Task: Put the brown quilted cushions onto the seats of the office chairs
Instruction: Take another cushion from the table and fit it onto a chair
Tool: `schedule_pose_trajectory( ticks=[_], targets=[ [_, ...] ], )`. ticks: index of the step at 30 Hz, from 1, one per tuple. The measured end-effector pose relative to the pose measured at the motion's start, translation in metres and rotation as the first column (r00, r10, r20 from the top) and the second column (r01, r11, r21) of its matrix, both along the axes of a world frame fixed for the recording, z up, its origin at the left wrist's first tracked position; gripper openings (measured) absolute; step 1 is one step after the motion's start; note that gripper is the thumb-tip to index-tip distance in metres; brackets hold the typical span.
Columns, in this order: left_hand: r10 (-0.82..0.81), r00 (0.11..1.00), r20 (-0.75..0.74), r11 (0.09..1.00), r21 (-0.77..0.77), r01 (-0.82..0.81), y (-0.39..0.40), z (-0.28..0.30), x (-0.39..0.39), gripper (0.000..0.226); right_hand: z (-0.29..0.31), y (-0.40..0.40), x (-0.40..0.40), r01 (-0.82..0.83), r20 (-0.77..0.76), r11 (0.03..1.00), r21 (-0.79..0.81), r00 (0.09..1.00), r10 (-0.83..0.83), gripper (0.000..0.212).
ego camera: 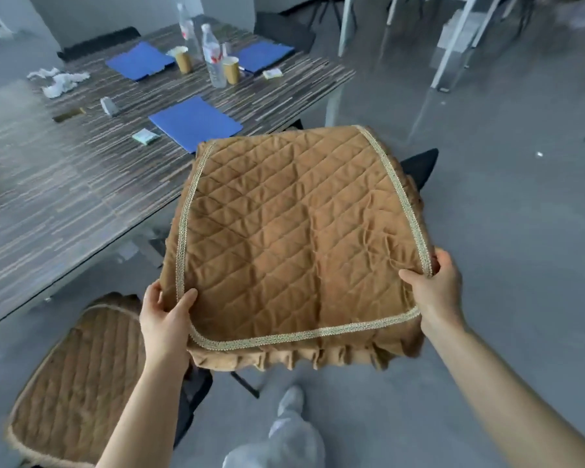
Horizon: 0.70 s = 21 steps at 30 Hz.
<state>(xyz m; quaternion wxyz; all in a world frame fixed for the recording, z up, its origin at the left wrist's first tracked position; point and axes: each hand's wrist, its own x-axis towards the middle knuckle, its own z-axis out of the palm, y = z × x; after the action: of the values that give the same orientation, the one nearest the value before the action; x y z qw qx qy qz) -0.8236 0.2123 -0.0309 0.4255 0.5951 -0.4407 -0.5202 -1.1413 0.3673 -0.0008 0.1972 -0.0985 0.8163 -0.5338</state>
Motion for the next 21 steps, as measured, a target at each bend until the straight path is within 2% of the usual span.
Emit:
schedule_pose_trajectory(
  ticks=[4, 9, 12, 16, 21],
  targets=[
    [-0.064, 0.998, 0.000, 0.997, -0.037, 0.064, -0.027, 0.005, -0.079, 0.027, 0.007, 0.001, -0.063, 0.099, -0.014, 0.995, -0.030, 0.995, -0.099, 0.039],
    [-0.121, 0.992, 0.031, 0.990, -0.073, 0.123, -0.070, 0.014, -0.174, 0.029, 0.017, -0.027, -0.150, 0.124, -0.015, 0.990, -0.062, 0.992, -0.125, 0.036],
    [-0.101, 0.993, 0.064, 0.989, -0.099, 0.107, -0.102, 0.019, -0.224, 0.025, 0.026, -0.063, -0.200, 0.101, -0.001, 0.993, -0.063, 0.995, -0.101, 0.038],
    [-0.041, 0.994, 0.105, 0.994, -0.100, 0.052, -0.138, 0.022, -0.281, 0.033, 0.036, -0.109, -0.260, 0.052, -0.058, 0.997, -0.059, 0.997, -0.055, 0.038],
    [-0.009, 0.984, 0.179, 1.000, 0.004, 0.008, -0.172, 0.019, -0.338, 0.034, 0.042, -0.160, -0.331, -0.019, -0.183, 0.998, -0.058, 0.983, 0.008, 0.040]
  ],
)
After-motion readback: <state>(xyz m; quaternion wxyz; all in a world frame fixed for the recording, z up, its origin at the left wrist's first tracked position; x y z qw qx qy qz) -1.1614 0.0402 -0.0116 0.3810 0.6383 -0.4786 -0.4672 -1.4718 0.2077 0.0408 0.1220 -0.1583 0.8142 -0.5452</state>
